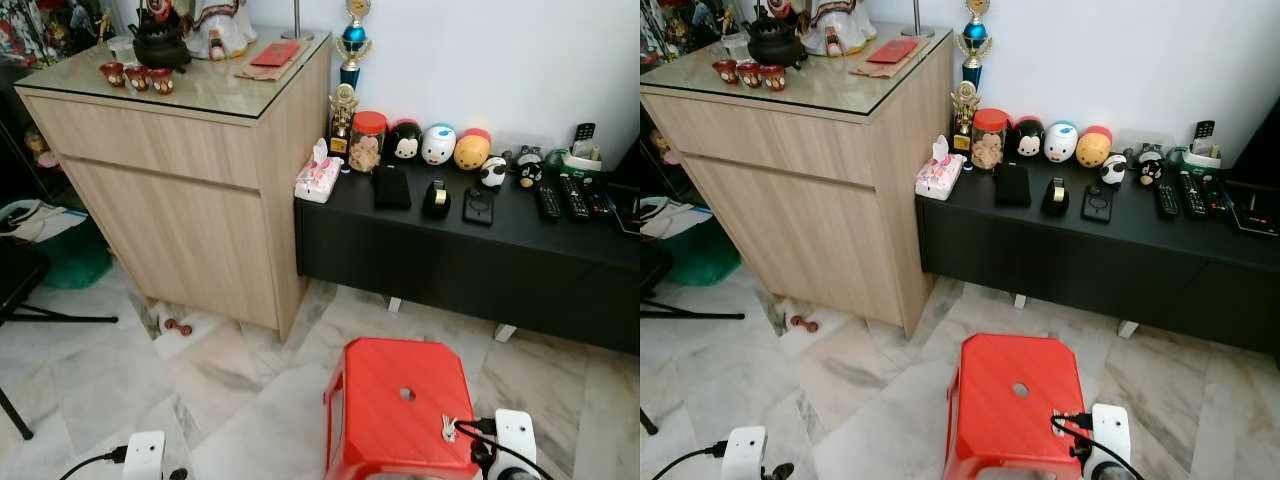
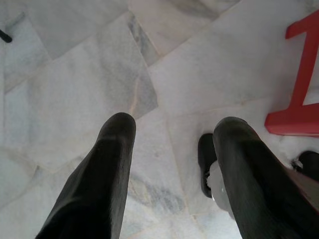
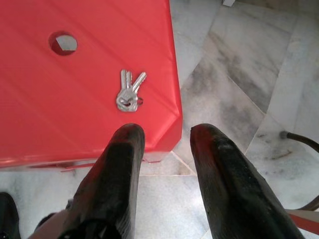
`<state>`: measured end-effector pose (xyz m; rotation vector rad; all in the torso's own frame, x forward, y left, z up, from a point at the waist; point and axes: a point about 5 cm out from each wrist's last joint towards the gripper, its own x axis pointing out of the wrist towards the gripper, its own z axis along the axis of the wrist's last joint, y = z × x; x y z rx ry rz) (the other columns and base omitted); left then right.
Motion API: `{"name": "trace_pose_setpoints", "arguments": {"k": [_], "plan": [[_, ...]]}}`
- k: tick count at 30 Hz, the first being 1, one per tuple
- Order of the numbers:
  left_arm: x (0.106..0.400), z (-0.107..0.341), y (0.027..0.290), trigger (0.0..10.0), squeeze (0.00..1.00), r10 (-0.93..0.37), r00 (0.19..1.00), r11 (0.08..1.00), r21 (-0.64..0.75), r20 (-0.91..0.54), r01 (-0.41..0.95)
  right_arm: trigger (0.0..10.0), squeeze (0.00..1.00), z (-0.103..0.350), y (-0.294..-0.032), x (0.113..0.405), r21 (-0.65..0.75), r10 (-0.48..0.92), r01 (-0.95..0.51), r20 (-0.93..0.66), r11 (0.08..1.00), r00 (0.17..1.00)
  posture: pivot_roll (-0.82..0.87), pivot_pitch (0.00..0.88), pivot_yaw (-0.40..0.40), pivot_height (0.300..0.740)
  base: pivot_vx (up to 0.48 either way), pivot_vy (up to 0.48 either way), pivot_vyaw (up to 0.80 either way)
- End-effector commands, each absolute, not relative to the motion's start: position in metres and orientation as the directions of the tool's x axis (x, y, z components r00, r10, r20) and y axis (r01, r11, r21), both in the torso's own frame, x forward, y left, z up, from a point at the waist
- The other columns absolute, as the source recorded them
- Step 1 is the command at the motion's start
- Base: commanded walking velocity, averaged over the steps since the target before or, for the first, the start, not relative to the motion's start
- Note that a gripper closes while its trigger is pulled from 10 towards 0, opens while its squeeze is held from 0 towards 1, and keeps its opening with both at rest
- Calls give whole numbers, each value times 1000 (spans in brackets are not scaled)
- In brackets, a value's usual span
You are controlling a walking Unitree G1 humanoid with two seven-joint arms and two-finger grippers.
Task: Hang keys on a hook
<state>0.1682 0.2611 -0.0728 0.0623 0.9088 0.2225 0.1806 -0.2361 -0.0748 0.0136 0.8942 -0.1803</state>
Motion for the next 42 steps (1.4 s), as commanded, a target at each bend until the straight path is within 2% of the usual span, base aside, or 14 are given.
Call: {"name": "trace_pose_setpoints", "arguments": {"k": [1, 5, 6, 10, 34, 35, 36, 38, 41, 42], "plan": [[165, -74, 261, 10000, 0, 235, 594, 970, 144, -769, -198, 10000, 0, -73, -239, 182, -66, -150, 156, -772, 985, 618, -12, 9, -51, 661, 0, 0, 0], [168, -69, 261, 10000, 0, 284, 659, 951, 117, -697, -287, 10000, 0, -73, -239, 182, -51, -140, 158, -764, 986, 629, -5, 5, -58, 661, 0, 0, 0], [171, -66, 261, 10000, 0, 294, 697, 945, 90, -655, -314, 10000, 0, -73, -240, 182, -55, -139, 151, -766, 987, 627, 8, 0, -61, 661, 0, 0, 0], [175, -61, 260, 10000, 0, 272, 751, 955, 72, -601, -288, 10000, 0, -73, -240, 181, -59, -137, 145, -768, 988, 626, 1, 0, -61, 661, 0, 0, 0], [178, -56, 257, 10000, 0, 223, 813, 972, 58, -538, -228, 10000, 0, -71, -240, 183, -45, -118, 127, -744, 991, 658, -1, 0, -61, 661, 0, 0, 0], [198, -37, 254, 10000, 0, 222, 899, 973, 33, -377, -226, 10000, 0, -70, -240, 184, -55, -116, 112, -740, 992, 663, -4, 0, -61, 661, 0, 0, 0], [210, -22, 251, 10000, 0, 218, 943, 975, 18, -251, -220, 10000, 0, -70, -240, 184, -57, -114, 106, -739, 993, 664, -4, 0, -61, 661, 0, 0, 0], [223, -1, 247, 10000, 0, 210, 973, 978, 5, -92, -210, 10000, 0, -69, -240, 185, -49, -114, 114, -732, 992, 672, -10, 0, -62, 651, 0, 0, 0], [225, 3, 245, 10000, 0, 185, 981, 983, 15, -57, -184, 10000, 0, -69, -240, 185, -44, -111, 116, -727, 992, 678, -5, 0, -65, 631, 0, 0, 0], [231, 6, 247, 10000, 0, 179, 978, 983, 71, -105, -172, 10000, 0, -68, -240, 186, -43, -104, 105, -725, 994, 681, 3, 0, -70, 622, 0, 0, 0]]}}
